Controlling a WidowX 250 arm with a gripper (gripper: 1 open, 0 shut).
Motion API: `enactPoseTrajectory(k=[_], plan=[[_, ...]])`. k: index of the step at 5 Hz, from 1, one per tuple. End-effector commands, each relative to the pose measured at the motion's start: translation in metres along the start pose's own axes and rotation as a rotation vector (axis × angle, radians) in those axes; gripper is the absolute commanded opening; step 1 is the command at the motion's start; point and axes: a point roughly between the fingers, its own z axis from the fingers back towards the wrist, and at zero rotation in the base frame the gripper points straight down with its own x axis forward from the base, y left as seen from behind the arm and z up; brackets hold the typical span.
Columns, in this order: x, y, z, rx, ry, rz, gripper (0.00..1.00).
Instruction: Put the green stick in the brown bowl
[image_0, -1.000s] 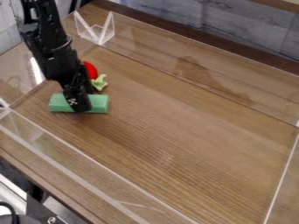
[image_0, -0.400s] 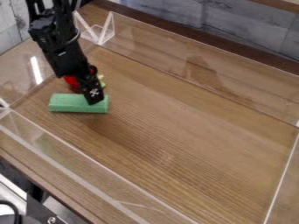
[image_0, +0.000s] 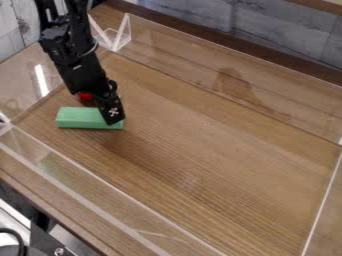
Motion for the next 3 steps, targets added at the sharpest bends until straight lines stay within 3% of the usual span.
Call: enactPoseTrajectory(k=[1, 3], plan=[[0.0008, -0.0080, 0.0085, 0.034, -0.036, -0.008, 0.00], [0.0007, -0.0168, 0.0033, 0.025, -0.029, -0.007, 0.00]])
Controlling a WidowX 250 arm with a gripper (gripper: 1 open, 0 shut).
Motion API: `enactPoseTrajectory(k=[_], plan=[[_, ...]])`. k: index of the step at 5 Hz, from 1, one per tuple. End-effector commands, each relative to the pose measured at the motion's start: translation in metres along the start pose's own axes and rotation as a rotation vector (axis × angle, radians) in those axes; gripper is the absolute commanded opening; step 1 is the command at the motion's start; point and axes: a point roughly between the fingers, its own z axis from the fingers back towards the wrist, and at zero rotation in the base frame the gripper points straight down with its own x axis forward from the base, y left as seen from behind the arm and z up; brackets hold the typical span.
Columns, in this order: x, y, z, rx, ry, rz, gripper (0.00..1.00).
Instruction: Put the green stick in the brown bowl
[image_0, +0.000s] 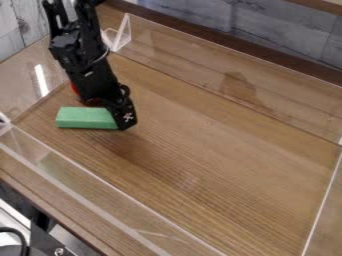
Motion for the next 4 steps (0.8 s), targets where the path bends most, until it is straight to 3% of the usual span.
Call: enactPoseTrajectory(k=[1, 4], plan=[[0.0000, -0.0047, 0.0081, 0.026, -0.035, -0.005, 0.00], [-0.0007, -0.0118, -0.0014, 0.020, -0.027, 0.003, 0.00]])
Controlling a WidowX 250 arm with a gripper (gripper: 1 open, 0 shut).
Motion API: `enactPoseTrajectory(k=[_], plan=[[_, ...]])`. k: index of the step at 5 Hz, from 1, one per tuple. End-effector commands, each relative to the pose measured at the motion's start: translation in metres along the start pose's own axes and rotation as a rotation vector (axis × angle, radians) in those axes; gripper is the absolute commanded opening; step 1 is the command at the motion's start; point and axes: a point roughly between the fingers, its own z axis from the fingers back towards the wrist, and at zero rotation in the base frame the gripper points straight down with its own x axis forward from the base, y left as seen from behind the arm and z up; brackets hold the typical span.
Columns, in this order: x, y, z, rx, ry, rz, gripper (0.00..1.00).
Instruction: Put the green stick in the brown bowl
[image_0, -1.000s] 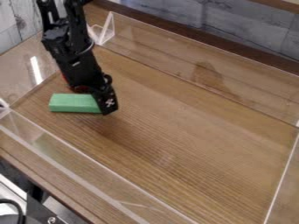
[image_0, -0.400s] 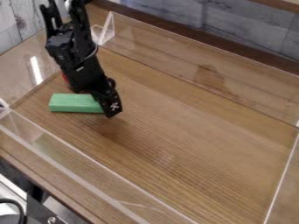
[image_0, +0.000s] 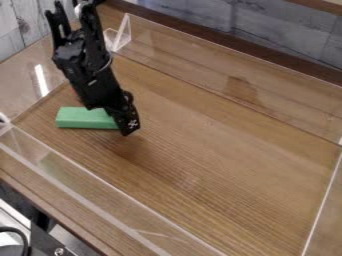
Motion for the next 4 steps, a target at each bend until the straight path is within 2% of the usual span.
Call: enactPoseTrajectory(k=[1, 4], plan=[[0.0015, -0.0026, 0.0048, 0.020, -0.030, -0.004, 0.00], [0.0014, -0.0079, -0.0042, -0.007, -0.014, 0.013, 0.00]])
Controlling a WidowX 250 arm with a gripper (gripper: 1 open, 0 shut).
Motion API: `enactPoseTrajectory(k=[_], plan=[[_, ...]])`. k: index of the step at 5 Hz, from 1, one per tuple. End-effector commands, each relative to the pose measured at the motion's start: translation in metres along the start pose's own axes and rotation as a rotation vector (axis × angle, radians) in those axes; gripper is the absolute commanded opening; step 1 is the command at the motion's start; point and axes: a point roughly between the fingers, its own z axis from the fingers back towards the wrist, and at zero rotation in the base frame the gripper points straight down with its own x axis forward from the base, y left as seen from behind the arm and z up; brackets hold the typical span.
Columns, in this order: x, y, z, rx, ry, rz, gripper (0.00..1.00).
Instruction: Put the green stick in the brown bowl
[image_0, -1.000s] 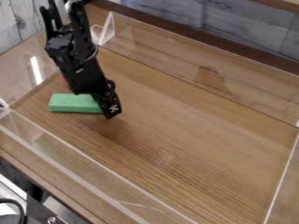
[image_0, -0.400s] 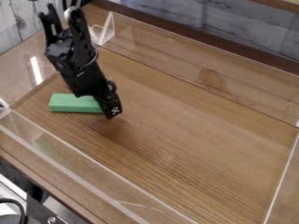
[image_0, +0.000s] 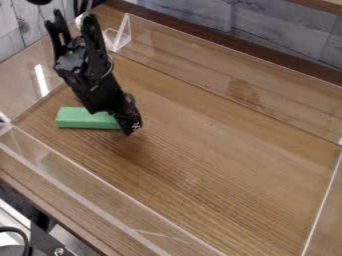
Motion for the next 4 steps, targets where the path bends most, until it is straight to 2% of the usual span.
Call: enactPoseTrajectory(k=[1, 2, 4], plan=[[0.001, -0.002, 0.002, 0.003, -0.009, 0.005, 0.00], [0.007, 0.002, 0.007, -0.007, -0.014, 0.014, 1.00], [0.017, 0.011, 0.017, -0.032, -0.022, 0.031, 1.00]])
